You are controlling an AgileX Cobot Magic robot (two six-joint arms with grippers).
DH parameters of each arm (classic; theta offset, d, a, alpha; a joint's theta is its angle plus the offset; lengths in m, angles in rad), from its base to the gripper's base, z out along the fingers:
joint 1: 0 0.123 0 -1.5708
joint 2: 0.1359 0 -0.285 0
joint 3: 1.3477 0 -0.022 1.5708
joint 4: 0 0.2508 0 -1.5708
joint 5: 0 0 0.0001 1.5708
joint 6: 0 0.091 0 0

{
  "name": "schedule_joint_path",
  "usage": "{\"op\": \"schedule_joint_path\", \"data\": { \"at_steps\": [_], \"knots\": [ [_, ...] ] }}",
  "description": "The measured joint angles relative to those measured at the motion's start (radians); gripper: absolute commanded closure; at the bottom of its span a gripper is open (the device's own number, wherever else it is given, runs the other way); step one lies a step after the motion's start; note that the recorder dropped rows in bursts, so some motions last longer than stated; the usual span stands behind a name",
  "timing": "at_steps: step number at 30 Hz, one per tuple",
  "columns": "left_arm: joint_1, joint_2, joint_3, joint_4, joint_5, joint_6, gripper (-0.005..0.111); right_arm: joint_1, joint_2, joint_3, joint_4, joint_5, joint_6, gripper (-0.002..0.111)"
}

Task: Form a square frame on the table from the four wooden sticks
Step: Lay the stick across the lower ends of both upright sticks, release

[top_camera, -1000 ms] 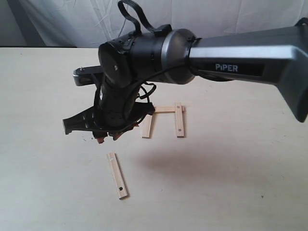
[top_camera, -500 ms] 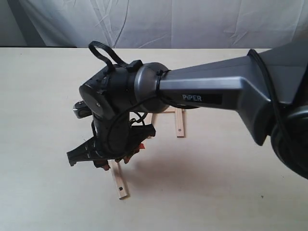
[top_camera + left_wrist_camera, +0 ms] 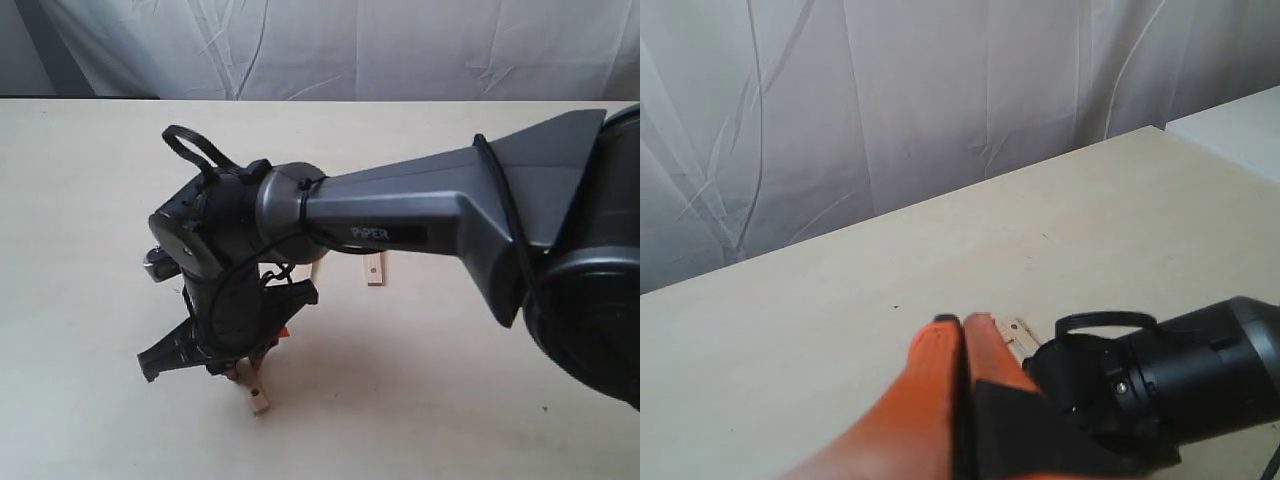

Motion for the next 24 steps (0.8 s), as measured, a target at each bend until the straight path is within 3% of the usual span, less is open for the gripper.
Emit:
{"op": "schedule_joint_path", "data": {
  "at_steps": [4, 11, 15, 24],
  "knots": [
    [0.000, 0.000, 0.000, 0.000, 0.000, 0.000, 0.107, -0.050, -0.069, 0.000, 0.002, 0.010, -0.144, 0.109],
    [0.000, 0.000, 0.000, 0.000, 0.000, 0.000, 0.107, -0.210, -0.133, 0.000, -0.016, 0.076, -0.672, 0.109],
    [0.000, 0.000, 0.000, 0.000, 0.000, 0.000, 0.107, -0.255, -0.129, 0.000, -0.080, 0.059, -0.879, 0.109],
    [0.000, 0.000, 0.000, 0.000, 0.000, 0.000, 0.107, -0.262, -0.075, 0.008, -0.186, -0.012, -1.093, 0.109]
  ]
}}
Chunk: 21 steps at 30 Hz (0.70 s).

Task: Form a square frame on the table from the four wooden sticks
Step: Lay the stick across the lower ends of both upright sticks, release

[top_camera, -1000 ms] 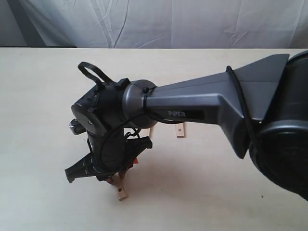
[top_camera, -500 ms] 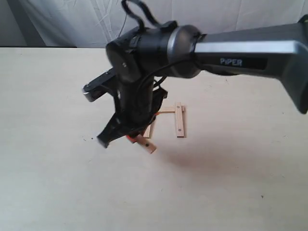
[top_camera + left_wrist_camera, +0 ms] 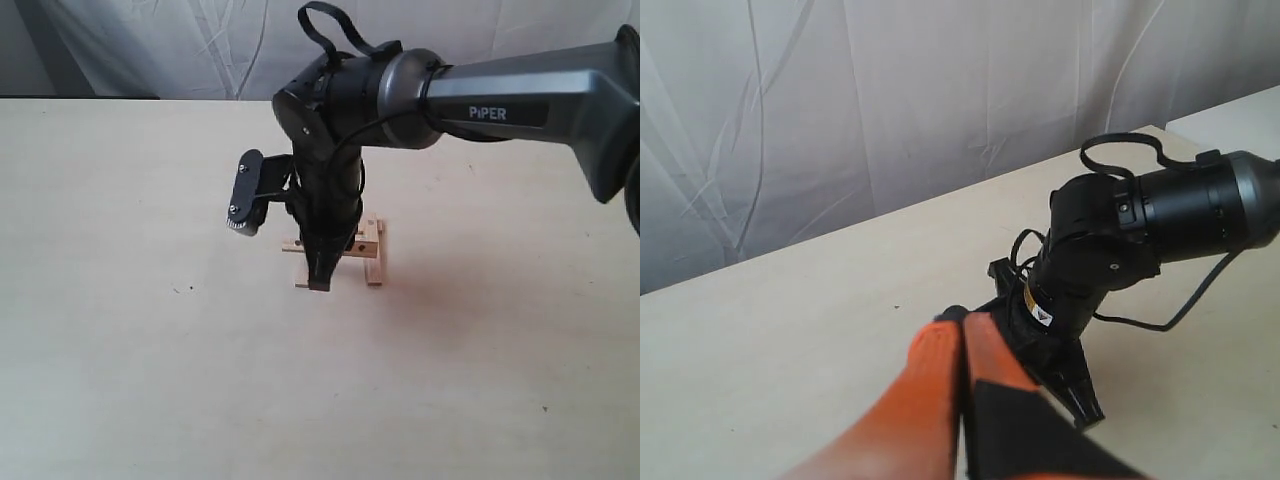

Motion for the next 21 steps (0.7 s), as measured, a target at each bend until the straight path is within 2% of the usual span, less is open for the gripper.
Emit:
{"op": "schedule_joint_path", "data": {
  "at_steps": [9, 11, 15, 21],
  "knots": [
    [0.000, 0.000, 0.000, 0.004, 0.000, 0.000, 0.107, 0.000, 0.026, 0.045, -0.010, -0.029, -0.027, 0.109],
    [0.000, 0.000, 0.000, 0.011, 0.000, 0.000, 0.107, 0.000, 0.028, 0.054, -0.010, -0.039, -0.030, 0.102],
    [0.000, 0.000, 0.000, 0.020, 0.000, 0.000, 0.107, 0.000, 0.028, 0.062, -0.006, -0.053, -0.031, 0.080],
    [0.000, 0.000, 0.000, 0.020, 0.000, 0.000, 0.107, 0.000, 0.016, 0.062, -0.009, -0.060, -0.011, 0.078]
  ]
}}
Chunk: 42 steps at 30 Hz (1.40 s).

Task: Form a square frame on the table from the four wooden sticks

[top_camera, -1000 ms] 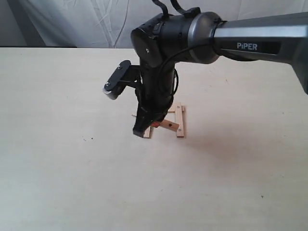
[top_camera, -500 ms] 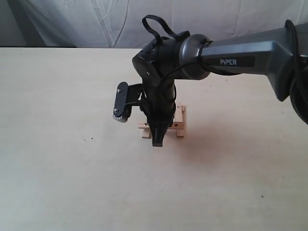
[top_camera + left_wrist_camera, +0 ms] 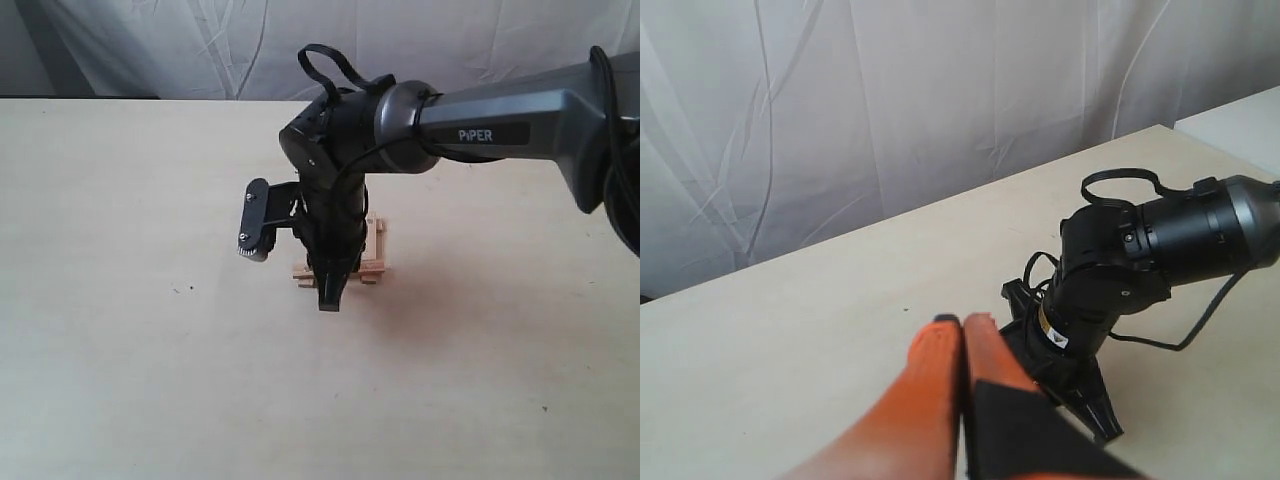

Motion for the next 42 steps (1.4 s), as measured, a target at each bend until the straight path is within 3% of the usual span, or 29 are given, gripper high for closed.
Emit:
{"op": "schedule_joint_path", "data": {
  "at_steps": [6, 10, 11, 18, 24, 34, 42],
  "knots": [
    [0.000, 0.000, 0.000, 0.000, 0.000, 0.002, 0.107, 0.000, -0.106, 0.000, -0.021, 0.016, 0.249, 0.081],
    [0.000, 0.000, 0.000, 0.000, 0.000, 0.002, 0.107, 0.000, -0.152, 0.000, -0.007, 0.054, 0.400, 0.107],
    [0.000, 0.000, 0.000, 0.000, 0.000, 0.002, 0.107, 0.000, -0.157, 0.000, 0.008, 0.068, 0.424, 0.108],
    [0.000, 0.000, 0.000, 0.000, 0.027, 0.002, 0.107, -0.010, -0.193, 0.032, 0.083, 0.109, 0.560, 0.108],
    [0.000, 0.000, 0.000, 0.000, 0.096, 0.002, 0.107, -0.132, -0.309, 0.190, 0.283, 0.008, 0.578, 0.108],
    [0.000, 0.000, 0.000, 0.000, 0.111, 0.002, 0.107, -0.355, -0.684, 0.503, 0.342, -0.149, 0.578, 0.108],
    [0.000, 0.000, 0.000, 0.000, 0.111, 0.002, 0.107, -0.387, -1.006, 0.697, 0.337, -0.272, 0.581, 0.108]
  ]
}}
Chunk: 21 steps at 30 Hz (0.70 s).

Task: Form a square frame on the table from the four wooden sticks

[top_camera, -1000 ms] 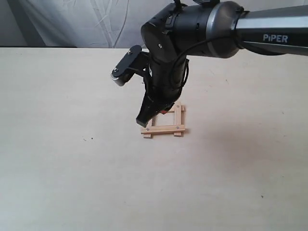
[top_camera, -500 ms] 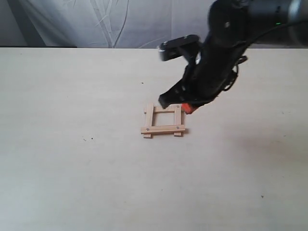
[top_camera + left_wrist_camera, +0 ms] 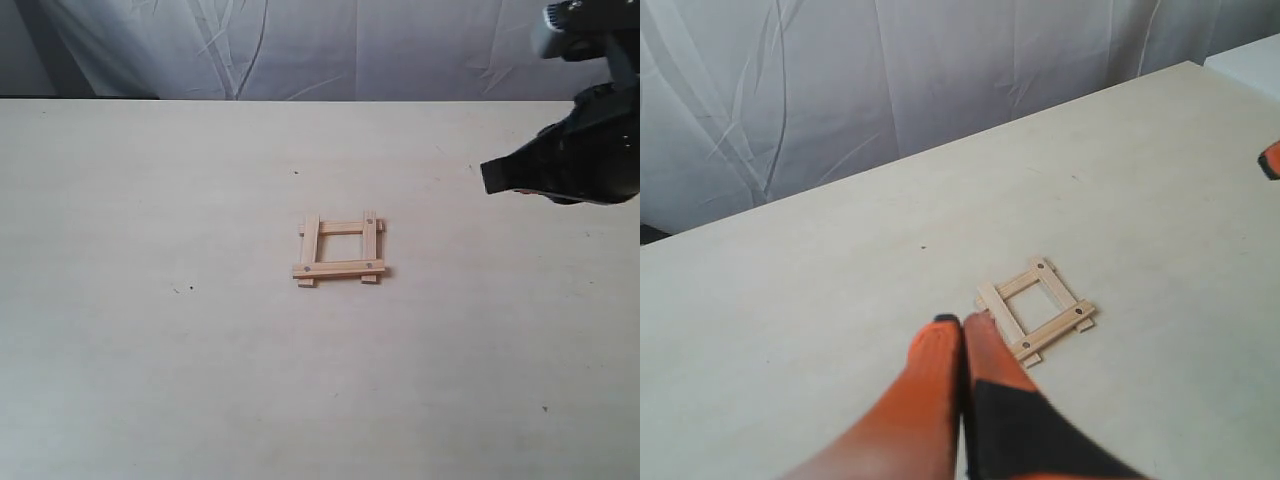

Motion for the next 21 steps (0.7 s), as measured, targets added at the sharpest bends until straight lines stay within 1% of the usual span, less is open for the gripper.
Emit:
{"op": "schedule_joint_path", "data": {
  "at_steps": [5, 14, 21],
  "knots": [
    [0.000, 0.000, 0.000, 0.000, 0.000, 0.002, 0.107, -0.001, -0.117, 0.010, 0.000, 0.010, -0.002, 0.108],
    [0.000, 0.000, 0.000, 0.000, 0.000, 0.002, 0.107, -0.001, -0.187, 0.014, 0.000, 0.006, -0.002, 0.108],
    [0.000, 0.000, 0.000, 0.000, 0.000, 0.002, 0.107, -0.005, -0.288, 0.018, -0.049, -0.001, -0.002, 0.108]
  ]
}}
